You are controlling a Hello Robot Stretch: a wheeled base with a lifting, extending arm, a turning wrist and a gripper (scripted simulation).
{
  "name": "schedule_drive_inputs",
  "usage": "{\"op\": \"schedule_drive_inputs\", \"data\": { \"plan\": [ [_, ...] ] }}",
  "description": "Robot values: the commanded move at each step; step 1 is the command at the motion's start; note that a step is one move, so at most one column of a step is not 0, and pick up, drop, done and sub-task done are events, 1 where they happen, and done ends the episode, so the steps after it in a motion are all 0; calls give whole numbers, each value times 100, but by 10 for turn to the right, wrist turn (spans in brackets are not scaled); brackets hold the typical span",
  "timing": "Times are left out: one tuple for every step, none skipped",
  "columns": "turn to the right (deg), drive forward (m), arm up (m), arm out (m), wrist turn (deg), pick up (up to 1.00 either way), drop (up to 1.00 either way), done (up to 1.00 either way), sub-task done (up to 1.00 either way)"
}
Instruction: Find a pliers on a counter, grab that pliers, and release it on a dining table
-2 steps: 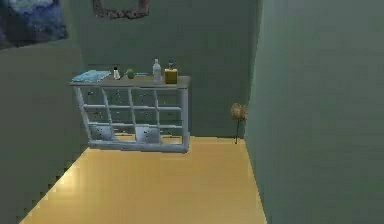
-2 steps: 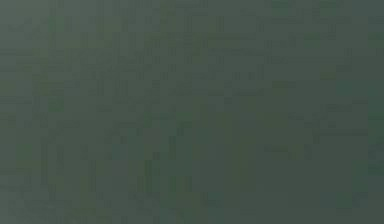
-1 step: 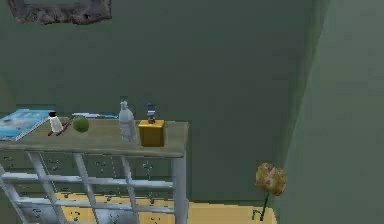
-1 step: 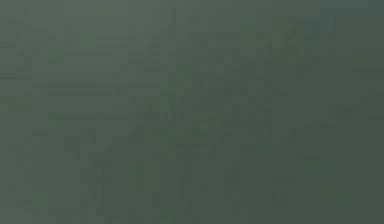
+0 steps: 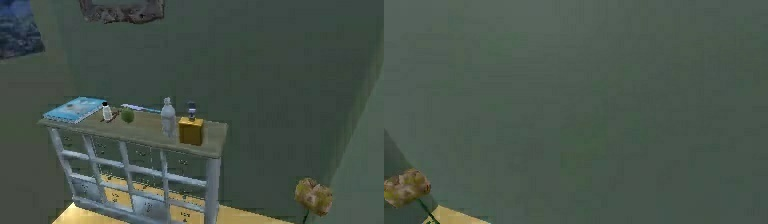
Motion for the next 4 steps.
{"op": "schedule_drive_inputs", "data": {
  "plan": [
    [0,45,0,0,0,0,0,0,0],
    [-450,0,0,0,0,0,0,0,0],
    [-450,0,0,0,0,0,0,0,0],
    [-300,0,0,0,0,0,0,0,0]
  ]
}}
